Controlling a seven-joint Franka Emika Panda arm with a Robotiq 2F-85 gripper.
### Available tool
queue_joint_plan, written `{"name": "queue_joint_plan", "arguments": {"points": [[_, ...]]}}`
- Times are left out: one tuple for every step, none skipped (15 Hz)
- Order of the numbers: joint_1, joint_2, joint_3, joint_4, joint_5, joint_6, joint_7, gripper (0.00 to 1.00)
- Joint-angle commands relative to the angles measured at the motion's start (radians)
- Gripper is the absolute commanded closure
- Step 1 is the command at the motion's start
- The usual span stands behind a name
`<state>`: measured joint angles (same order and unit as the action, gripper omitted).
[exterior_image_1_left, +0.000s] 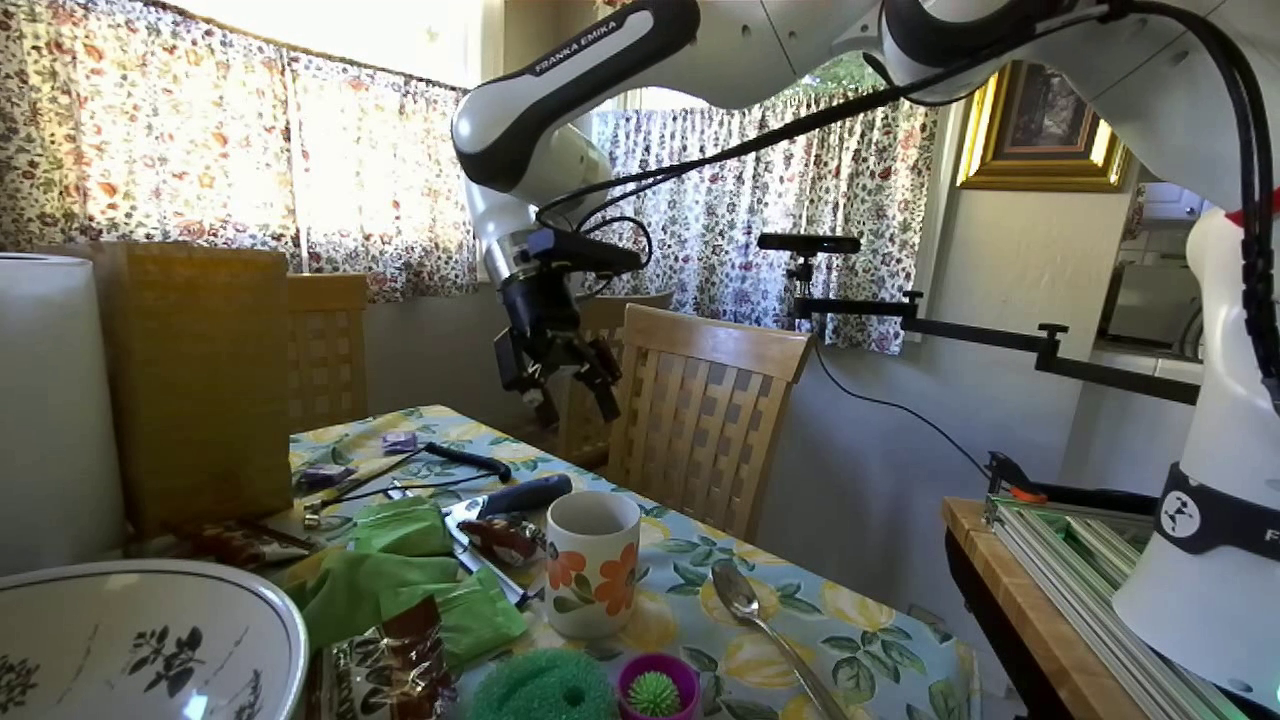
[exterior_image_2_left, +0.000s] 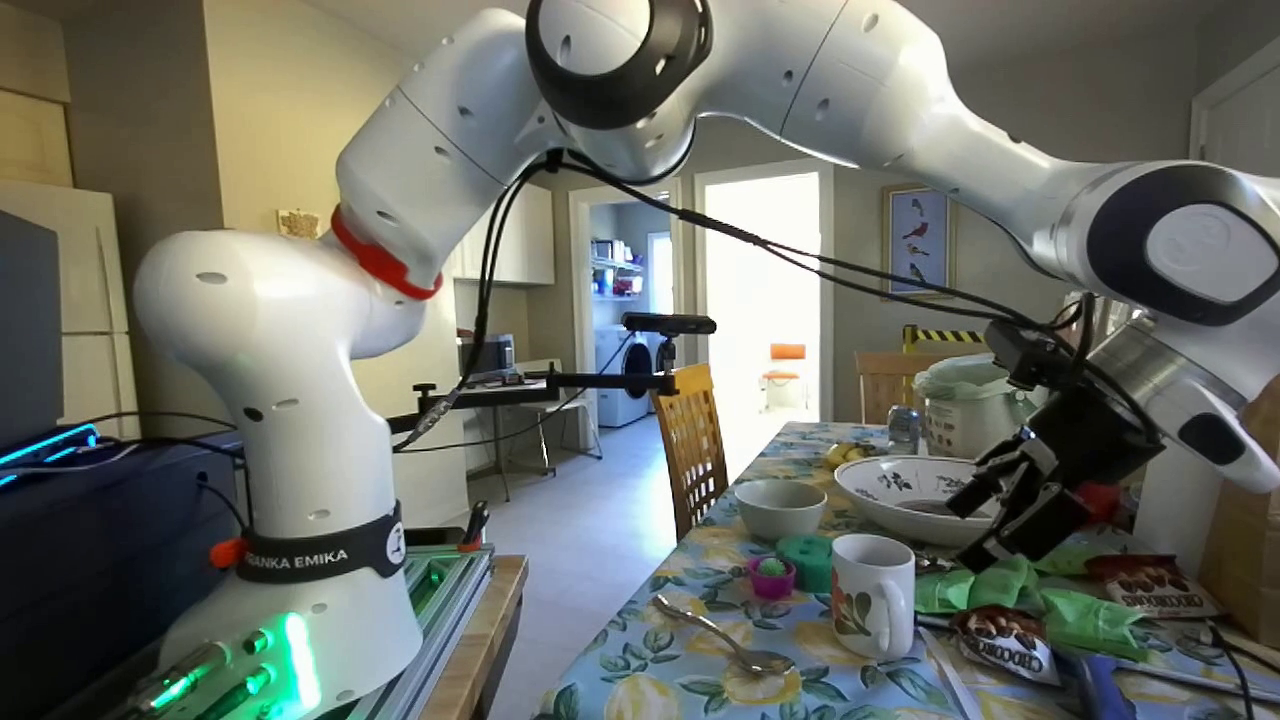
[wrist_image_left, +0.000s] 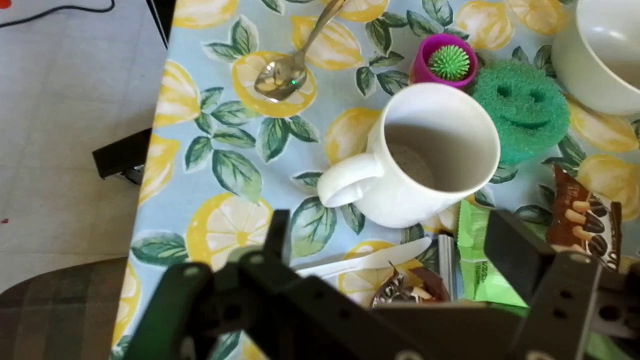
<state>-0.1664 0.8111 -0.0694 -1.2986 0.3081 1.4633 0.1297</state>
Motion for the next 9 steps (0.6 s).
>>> {"name": "queue_joint_plan", "arguments": {"points": [[-0.021, 0.02, 0.017, -0.001, 0.023, 0.031, -0.034, 0.0], [-0.021, 0.023, 0.018, -0.005, 0.022, 0.035, -0.037, 0.0], [-0.018, 0.026, 0.016, -0.009, 0.016, 0.036, -0.037, 0.0], [-0.016, 0.028, 0.015, -0.015, 0.011, 0.035, -0.037, 0.0], [-0.013, 0.03, 0.014, -0.021, 0.009, 0.037, -0.034, 0.0], [-0.012, 0.032, 0.014, -0.028, 0.007, 0.037, -0.034, 0.0], [-0.012, 0.034, 0.015, -0.033, 0.006, 0.038, -0.037, 0.0], [-0.011, 0.035, 0.015, -0.04, 0.006, 0.041, -0.035, 0.0], [-0.011, 0.038, 0.015, -0.045, 0.006, 0.04, -0.034, 0.0]]}}
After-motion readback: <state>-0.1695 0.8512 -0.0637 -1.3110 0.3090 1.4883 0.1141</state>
